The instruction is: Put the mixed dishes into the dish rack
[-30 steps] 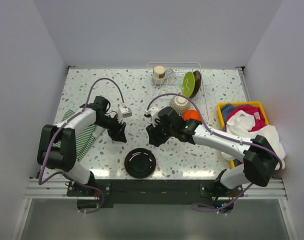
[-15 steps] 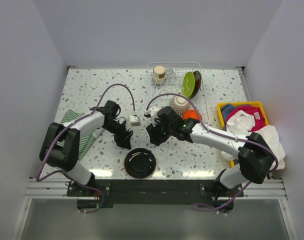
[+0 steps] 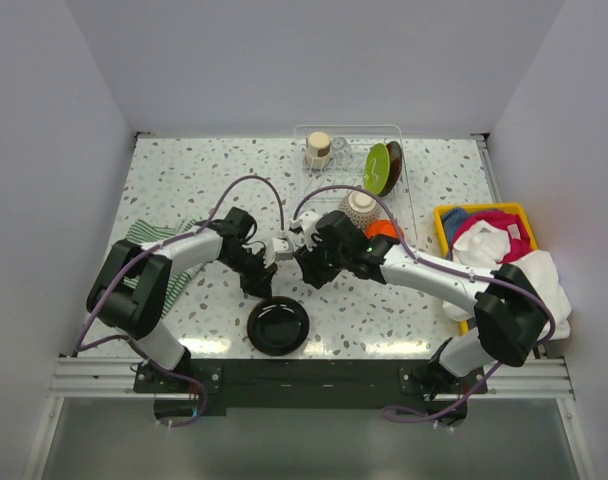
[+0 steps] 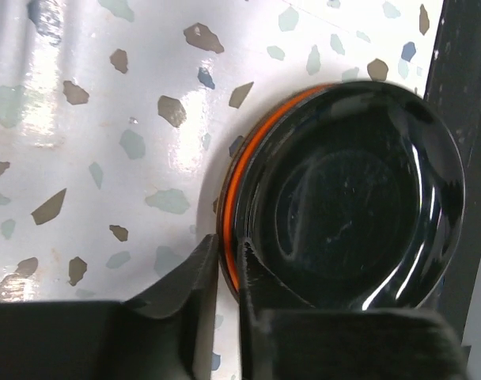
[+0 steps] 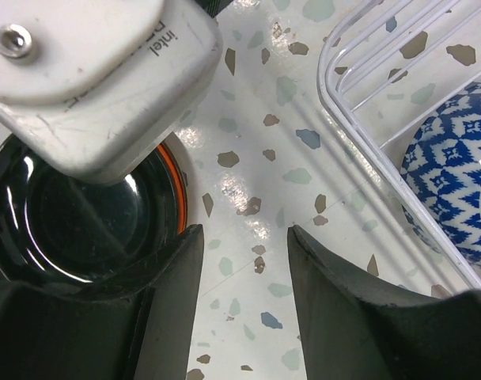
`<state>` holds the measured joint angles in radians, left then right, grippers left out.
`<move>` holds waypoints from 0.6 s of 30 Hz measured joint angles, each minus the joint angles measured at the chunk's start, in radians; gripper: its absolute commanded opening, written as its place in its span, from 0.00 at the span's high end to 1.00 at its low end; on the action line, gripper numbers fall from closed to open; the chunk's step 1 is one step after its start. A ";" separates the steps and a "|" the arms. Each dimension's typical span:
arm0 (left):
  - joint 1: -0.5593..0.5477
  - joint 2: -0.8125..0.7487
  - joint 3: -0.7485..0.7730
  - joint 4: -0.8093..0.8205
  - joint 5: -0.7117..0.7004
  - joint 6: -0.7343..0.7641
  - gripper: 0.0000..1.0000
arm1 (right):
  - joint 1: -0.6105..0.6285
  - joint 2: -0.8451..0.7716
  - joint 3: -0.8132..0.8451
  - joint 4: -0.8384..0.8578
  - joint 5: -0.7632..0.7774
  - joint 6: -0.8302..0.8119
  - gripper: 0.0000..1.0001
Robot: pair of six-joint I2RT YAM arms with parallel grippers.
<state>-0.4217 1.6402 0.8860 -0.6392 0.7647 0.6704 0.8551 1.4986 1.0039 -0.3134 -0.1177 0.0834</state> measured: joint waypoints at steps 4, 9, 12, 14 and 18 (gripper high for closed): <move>0.000 0.000 0.000 0.028 0.011 -0.005 0.97 | 0.000 0.000 0.000 0.000 0.000 -0.016 0.48; 0.000 0.000 0.000 0.032 0.019 -0.005 1.00 | 0.000 0.000 0.000 0.002 -0.027 -0.029 0.48; 0.000 0.002 0.000 0.034 0.021 -0.007 1.00 | -0.003 0.001 0.000 0.005 -0.092 -0.037 0.48; 0.000 0.002 0.000 0.035 0.021 -0.009 1.00 | -0.003 0.006 0.000 0.014 -0.136 -0.035 0.48; 0.000 0.001 0.007 0.023 0.020 -0.016 1.00 | -0.003 0.028 0.000 0.034 -0.163 -0.032 0.47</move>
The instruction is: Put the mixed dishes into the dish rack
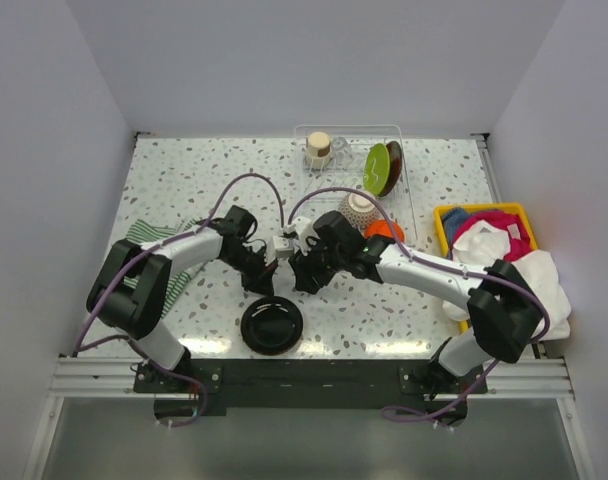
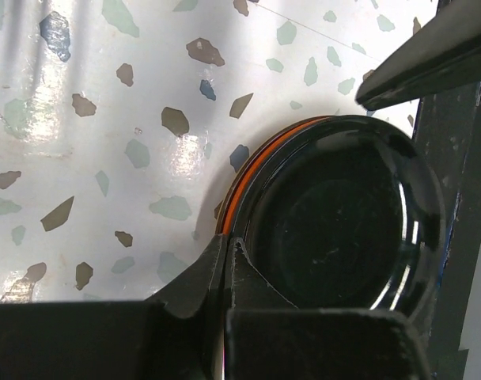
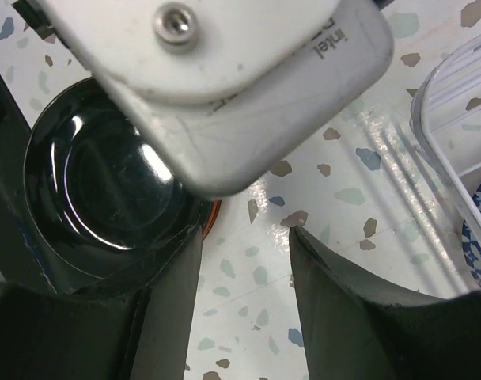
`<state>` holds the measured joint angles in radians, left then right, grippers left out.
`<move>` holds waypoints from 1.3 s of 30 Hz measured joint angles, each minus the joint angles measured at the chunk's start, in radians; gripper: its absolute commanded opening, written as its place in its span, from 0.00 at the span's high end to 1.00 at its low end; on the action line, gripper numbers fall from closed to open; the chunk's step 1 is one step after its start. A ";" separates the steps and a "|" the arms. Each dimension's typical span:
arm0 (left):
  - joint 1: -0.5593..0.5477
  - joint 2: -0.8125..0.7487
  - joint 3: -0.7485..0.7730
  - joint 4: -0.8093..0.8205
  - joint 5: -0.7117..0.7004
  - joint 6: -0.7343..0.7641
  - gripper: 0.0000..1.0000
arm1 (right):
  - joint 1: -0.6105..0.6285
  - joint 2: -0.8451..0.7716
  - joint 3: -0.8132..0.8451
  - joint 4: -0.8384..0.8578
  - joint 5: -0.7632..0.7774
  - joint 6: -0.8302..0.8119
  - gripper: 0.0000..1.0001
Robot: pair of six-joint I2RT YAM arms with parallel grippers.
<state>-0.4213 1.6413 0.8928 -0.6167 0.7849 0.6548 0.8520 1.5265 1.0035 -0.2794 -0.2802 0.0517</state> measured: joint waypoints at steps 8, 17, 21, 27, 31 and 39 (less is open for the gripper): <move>0.000 -0.061 0.033 -0.072 -0.017 0.018 1.00 | 0.000 0.005 -0.019 0.011 0.000 0.000 0.47; 0.000 -0.120 0.040 -0.129 -0.051 0.024 1.00 | -0.001 -0.015 -0.047 0.020 -0.024 0.001 0.42; 0.001 -0.129 0.052 -0.144 -0.057 0.024 1.00 | -0.001 0.000 -0.045 0.052 -0.098 0.021 0.42; 0.023 -0.131 0.055 -0.188 -0.084 0.007 1.00 | -0.024 0.130 0.027 0.097 -0.204 0.040 0.41; 0.043 -0.134 0.055 -0.218 -0.099 -0.013 1.00 | -0.029 0.177 0.047 0.134 -0.269 0.064 0.42; 0.028 -0.172 0.058 -0.203 -0.070 -0.006 1.00 | -0.044 0.111 0.047 0.090 -0.322 0.060 0.42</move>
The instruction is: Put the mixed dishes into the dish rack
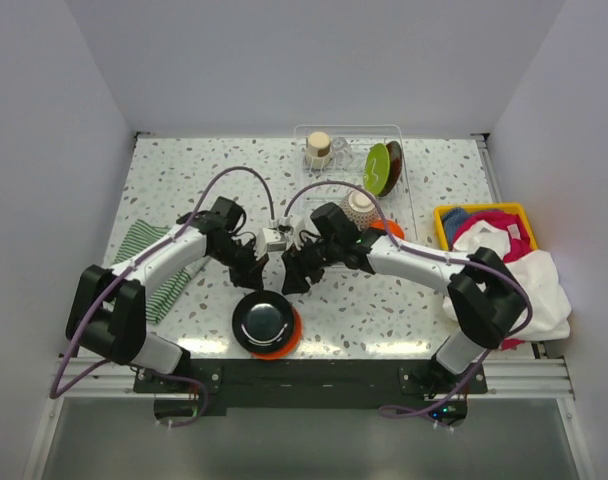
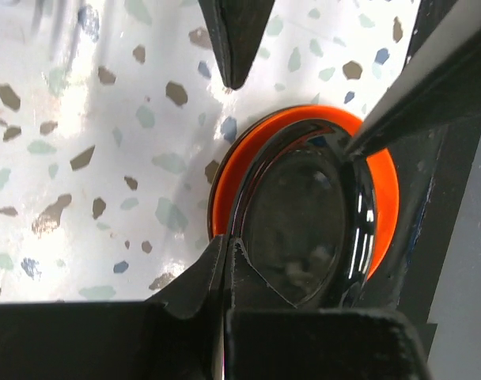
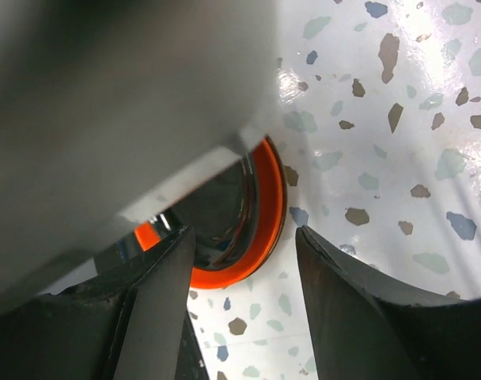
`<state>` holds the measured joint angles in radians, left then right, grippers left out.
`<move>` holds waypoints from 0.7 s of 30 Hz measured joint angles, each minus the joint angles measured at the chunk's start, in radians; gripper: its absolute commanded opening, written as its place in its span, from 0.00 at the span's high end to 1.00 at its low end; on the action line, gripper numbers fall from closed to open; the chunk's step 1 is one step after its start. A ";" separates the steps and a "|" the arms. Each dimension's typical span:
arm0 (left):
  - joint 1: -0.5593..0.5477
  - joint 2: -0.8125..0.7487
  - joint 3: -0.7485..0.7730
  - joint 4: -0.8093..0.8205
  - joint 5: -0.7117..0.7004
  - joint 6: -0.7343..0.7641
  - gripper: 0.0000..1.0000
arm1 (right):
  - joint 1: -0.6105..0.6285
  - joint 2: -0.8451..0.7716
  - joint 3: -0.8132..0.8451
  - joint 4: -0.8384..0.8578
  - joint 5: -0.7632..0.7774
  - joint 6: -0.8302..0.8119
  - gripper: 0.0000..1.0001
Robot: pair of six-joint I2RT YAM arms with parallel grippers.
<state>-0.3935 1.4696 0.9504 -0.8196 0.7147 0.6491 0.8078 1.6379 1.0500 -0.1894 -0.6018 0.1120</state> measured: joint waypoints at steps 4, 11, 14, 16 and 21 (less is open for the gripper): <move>-0.012 -0.006 0.009 0.018 0.026 -0.002 1.00 | -0.009 -0.097 -0.069 0.036 -0.021 0.022 0.42; 0.020 -0.023 0.010 0.026 0.079 -0.034 1.00 | -0.016 -0.196 -0.236 0.223 -0.026 0.154 0.41; 0.041 -0.037 0.012 0.025 0.106 -0.040 1.00 | -0.017 -0.186 -0.298 0.330 -0.026 0.227 0.41; 0.047 -0.047 0.018 0.022 0.121 -0.043 1.00 | -0.016 -0.163 -0.324 0.392 -0.022 0.263 0.41; 0.051 -0.071 0.030 0.016 0.163 -0.056 1.00 | -0.010 -0.063 -0.332 0.494 -0.023 0.309 0.47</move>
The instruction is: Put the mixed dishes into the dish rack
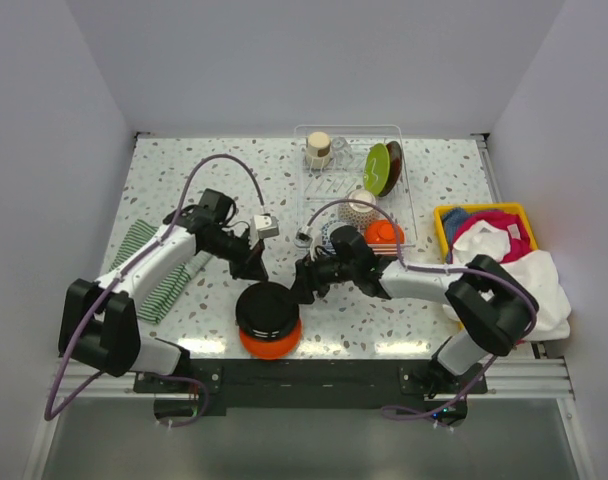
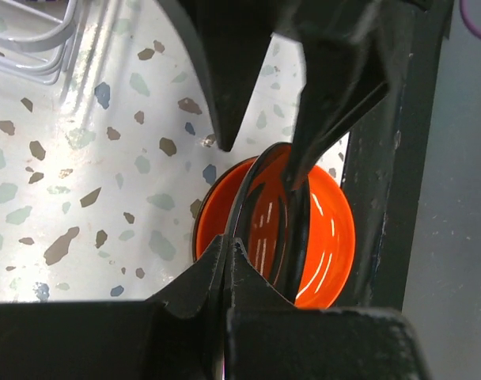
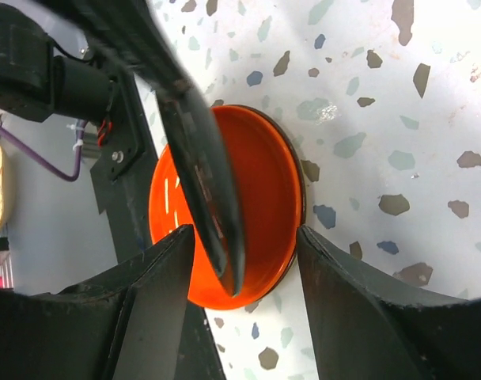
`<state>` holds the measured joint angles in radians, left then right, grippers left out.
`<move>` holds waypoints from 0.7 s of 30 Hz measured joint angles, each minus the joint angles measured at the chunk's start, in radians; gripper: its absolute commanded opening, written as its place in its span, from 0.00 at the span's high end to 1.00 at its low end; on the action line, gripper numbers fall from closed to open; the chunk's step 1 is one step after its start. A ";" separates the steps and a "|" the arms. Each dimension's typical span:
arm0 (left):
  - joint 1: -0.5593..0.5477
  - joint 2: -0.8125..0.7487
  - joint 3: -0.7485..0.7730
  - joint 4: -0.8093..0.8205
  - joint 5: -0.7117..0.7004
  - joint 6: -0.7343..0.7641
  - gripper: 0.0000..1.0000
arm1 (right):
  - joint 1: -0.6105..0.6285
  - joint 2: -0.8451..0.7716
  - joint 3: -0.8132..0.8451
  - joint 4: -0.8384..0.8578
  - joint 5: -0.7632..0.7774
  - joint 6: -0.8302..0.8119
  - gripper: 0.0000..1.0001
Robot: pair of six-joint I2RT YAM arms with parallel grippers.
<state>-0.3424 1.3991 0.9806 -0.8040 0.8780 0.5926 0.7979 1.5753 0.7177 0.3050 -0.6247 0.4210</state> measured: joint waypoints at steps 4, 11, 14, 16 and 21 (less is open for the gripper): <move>0.000 -0.016 0.000 -0.001 0.021 -0.015 1.00 | 0.006 0.061 0.006 0.051 -0.001 0.027 0.67; 0.005 -0.039 -0.009 0.038 0.037 -0.076 1.00 | 0.014 0.079 0.041 0.072 -0.021 0.050 1.00; 0.032 -0.042 -0.008 0.066 0.038 -0.109 0.88 | 0.016 0.072 0.064 0.031 -0.040 0.041 1.00; 0.061 -0.044 -0.004 0.089 0.032 -0.140 0.80 | 0.016 0.061 0.085 -0.013 -0.048 0.024 1.00; 0.173 -0.083 0.041 0.223 -0.058 -0.324 0.63 | 0.013 0.013 0.206 -0.227 -0.014 -0.061 1.00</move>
<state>-0.1696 1.3159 1.0218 -0.5812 0.8200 0.2687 0.8112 1.5883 0.9241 0.0776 -0.6384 0.3599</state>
